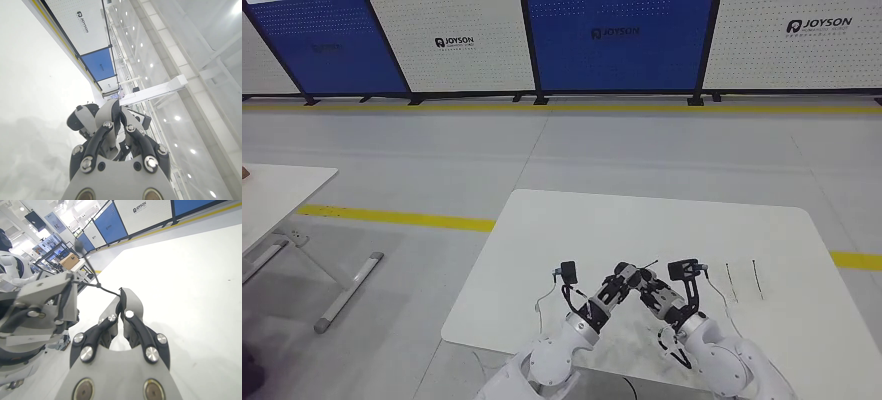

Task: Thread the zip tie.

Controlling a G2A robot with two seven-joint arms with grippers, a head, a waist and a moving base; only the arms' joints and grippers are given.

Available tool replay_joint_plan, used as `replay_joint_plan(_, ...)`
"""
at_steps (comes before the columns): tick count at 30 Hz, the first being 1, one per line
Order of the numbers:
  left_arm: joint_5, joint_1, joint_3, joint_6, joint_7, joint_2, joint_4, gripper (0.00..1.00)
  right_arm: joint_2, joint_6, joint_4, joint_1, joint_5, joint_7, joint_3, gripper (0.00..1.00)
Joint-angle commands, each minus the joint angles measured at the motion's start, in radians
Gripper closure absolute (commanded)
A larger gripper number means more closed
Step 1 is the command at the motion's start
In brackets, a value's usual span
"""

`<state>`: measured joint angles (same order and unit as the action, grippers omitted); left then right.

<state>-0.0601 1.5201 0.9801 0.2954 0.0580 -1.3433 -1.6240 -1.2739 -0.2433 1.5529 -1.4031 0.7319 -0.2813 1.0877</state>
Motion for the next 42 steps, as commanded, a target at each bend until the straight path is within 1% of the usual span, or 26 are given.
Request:
replay_joint_plan(1, 0.005, 0.006, 0.0, 0.006, -0.003, 0.001, -0.014, 1.0, -0.001, 0.001, -0.006, 0.003, -0.002, -0.002, -0.002, 1.0)
replay_joint_plan(9, 0.028, 0.041, 0.005, 0.028, -0.012, 0.007, -0.073, 1.0, -0.002, 0.004, -0.025, 0.014, 0.001, -0.005, -0.009, 1.0)
replay_joint_plan(12, 0.035, 0.048, 0.007, 0.03, -0.011, 0.009, -0.085, 1.0, -0.002, 0.005, -0.031, 0.017, -0.004, -0.005, -0.009, 1.0)
replay_joint_plan(14, 0.045, 0.048, 0.011, 0.022, 0.003, 0.009, -0.085, 1.0, -0.004, 0.001, -0.03, 0.016, -0.043, -0.004, -0.005, 1.0)
replay_joint_plan(15, 0.048, 0.046, 0.013, 0.016, 0.015, 0.009, -0.081, 1.0, -0.004, -0.001, -0.028, 0.016, -0.069, -0.01, 0.0, 0.07)
replay_joint_plan(16, 0.046, 0.042, 0.014, 0.01, 0.026, 0.008, -0.076, 1.0, -0.004, -0.003, -0.021, 0.015, -0.107, -0.017, 0.01, 0.0)
replay_joint_plan(19, 0.033, 0.035, 0.027, 0.004, 0.052, 0.006, -0.063, 1.0, -0.001, -0.025, 0.006, 0.001, -0.227, -0.027, 0.055, 0.0)
replay_joint_plan(22, 0.011, 0.038, 0.053, 0.012, 0.086, 0.007, -0.057, 1.0, 0.005, -0.04, 0.052, -0.028, -0.346, 0.004, 0.128, 0.0)
replay_joint_plan(25, -0.03, 0.044, 0.087, 0.018, 0.129, 0.007, -0.052, 1.0, 0.011, -0.068, 0.105, -0.068, -0.501, 0.025, 0.207, 0.0)
replay_joint_plan(27, -0.053, 0.044, 0.107, 0.021, 0.157, 0.006, -0.043, 1.0, 0.017, -0.091, 0.135, -0.097, -0.603, 0.03, 0.27, 0.0)
replay_joint_plan(30, -0.091, 0.036, 0.13, 0.014, 0.193, 0.004, -0.025, 1.0, 0.025, -0.097, 0.166, -0.137, -0.749, 0.037, 0.371, 0.0)
replay_joint_plan(33, -0.122, 0.025, 0.147, 0.014, 0.229, 0.0, -0.003, 1.0, 0.03, -0.097, 0.174, -0.177, -0.895, 0.042, 0.467, 0.0)
replay_joint_plan(35, -0.139, 0.018, 0.154, 0.011, 0.242, -0.002, 0.014, 1.0, 0.031, -0.097, 0.17, -0.193, -0.984, 0.02, 0.507, 0.0)
replay_joint_plan(36, -0.15, 0.015, 0.154, 0.011, 0.245, -0.004, 0.02, 1.0, 0.031, -0.097, 0.17, -0.193, -0.984, 0.02, 0.507, 0.0)
replay_joint_plan(38, -0.189, 0.014, 0.142, 0.004, 0.213, -0.006, 0.025, 1.0, 0.031, -0.097, 0.17, -0.193, -0.984, 0.02, 0.507, 0.0)
replay_joint_plan(42, -0.189, 0.014, 0.142, 0.004, 0.213, -0.006, 0.025, 1.0, 0.031, -0.097, 0.17, -0.193, -0.984, 0.02, 0.507, 0.0)
